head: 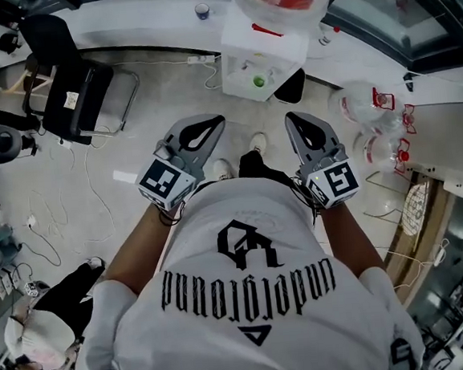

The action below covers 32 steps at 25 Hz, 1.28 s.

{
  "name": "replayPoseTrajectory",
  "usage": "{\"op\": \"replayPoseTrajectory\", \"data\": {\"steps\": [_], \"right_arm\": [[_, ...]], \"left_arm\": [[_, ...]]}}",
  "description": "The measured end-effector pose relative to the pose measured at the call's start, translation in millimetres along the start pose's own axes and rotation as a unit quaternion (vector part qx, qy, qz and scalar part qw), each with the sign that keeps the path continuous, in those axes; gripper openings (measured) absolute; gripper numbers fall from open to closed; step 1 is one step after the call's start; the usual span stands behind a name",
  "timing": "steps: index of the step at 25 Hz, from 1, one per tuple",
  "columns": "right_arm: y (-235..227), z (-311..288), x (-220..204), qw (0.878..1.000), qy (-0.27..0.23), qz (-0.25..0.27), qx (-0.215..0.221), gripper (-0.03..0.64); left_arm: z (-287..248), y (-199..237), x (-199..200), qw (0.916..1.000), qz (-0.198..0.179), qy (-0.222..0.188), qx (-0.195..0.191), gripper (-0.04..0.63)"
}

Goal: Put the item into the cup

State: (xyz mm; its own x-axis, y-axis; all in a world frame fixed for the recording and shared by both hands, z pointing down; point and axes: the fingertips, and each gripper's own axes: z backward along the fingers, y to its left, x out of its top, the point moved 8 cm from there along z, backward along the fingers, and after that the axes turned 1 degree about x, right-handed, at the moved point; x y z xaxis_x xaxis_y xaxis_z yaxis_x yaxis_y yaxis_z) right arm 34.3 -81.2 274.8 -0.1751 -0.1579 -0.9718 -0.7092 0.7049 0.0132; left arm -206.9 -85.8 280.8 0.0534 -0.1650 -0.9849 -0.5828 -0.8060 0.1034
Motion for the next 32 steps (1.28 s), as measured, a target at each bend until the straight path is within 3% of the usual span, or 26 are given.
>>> {"op": "replayPoseTrajectory", "data": {"steps": [10, 17, 26, 32], "right_arm": [[25.4, 4.0, 36.7, 1.0, -0.03, 0.006, -0.001, 0.015], [38.1, 6.6, 47.7, 1.0, -0.023, 0.014, -0.005, 0.015], [24.0, 30.3, 44.9, 1.0, -0.016, 0.023, 0.006, 0.015], [1.7, 64.1, 34.8, 1.0, -0.02, 0.012, 0.019, 0.015]], "left_arm": [[42.0, -1.0, 26.0, 0.9996, 0.001, -0.026, 0.011, 0.014], [63.0, -0.5, 31.9, 0.9993, 0.012, -0.035, 0.008, 0.014], [48.0, -16.7, 28.7, 0.9992, 0.014, -0.035, 0.01, 0.014], [20.5, -52.1, 33.2, 0.9991, 0.013, -0.038, 0.015, 0.014]]}}
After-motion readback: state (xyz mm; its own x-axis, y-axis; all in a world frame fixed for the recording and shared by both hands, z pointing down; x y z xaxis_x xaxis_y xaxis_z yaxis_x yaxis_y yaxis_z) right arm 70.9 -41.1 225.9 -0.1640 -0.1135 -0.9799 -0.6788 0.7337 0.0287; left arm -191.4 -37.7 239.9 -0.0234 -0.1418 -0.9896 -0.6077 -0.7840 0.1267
